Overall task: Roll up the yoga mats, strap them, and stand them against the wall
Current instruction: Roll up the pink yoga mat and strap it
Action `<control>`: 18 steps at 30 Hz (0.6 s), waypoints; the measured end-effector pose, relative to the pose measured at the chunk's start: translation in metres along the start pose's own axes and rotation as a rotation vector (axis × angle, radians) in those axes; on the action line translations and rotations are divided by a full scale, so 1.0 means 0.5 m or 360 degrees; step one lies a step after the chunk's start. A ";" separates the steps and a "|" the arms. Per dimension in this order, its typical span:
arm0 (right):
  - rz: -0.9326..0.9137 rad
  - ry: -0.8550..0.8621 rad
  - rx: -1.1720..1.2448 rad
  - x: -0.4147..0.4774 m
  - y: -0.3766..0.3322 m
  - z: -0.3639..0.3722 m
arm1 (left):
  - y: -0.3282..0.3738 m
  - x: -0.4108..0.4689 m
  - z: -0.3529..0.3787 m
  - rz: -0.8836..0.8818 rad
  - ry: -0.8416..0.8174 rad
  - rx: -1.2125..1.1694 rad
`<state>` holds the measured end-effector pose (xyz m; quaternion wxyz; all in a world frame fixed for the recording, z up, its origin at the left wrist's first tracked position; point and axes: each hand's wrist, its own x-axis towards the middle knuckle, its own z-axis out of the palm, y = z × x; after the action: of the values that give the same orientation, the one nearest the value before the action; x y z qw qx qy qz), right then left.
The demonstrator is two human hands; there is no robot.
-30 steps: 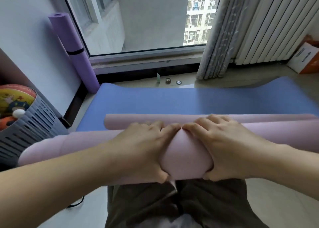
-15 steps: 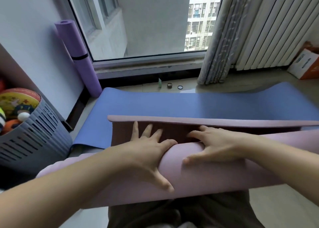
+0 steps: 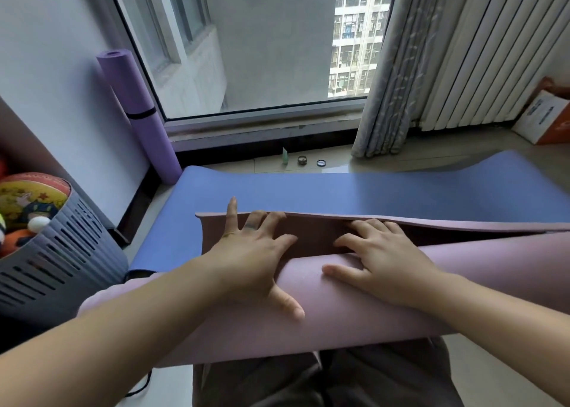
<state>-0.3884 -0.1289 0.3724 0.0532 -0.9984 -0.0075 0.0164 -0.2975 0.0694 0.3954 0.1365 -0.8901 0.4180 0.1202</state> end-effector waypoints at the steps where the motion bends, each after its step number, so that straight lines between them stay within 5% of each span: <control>1: 0.0013 0.0025 0.0008 0.001 0.000 0.001 | -0.001 -0.002 -0.002 -0.0014 0.0032 -0.0005; 9: 0.0027 0.0266 -0.0050 0.019 0.005 0.008 | -0.009 0.016 -0.014 -0.0061 -0.0116 0.0007; 15: -0.0016 0.0266 -0.0131 0.065 0.019 0.002 | -0.013 0.024 -0.028 0.0001 0.0130 0.0200; 18: -0.0159 0.0628 0.0055 0.075 0.020 0.021 | -0.017 0.019 -0.023 -0.0006 0.0297 0.0175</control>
<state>-0.3513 -0.1373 0.3595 0.0716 -0.9796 -0.0460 -0.1819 -0.2839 0.0640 0.4042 0.1457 -0.8894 0.4331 0.0134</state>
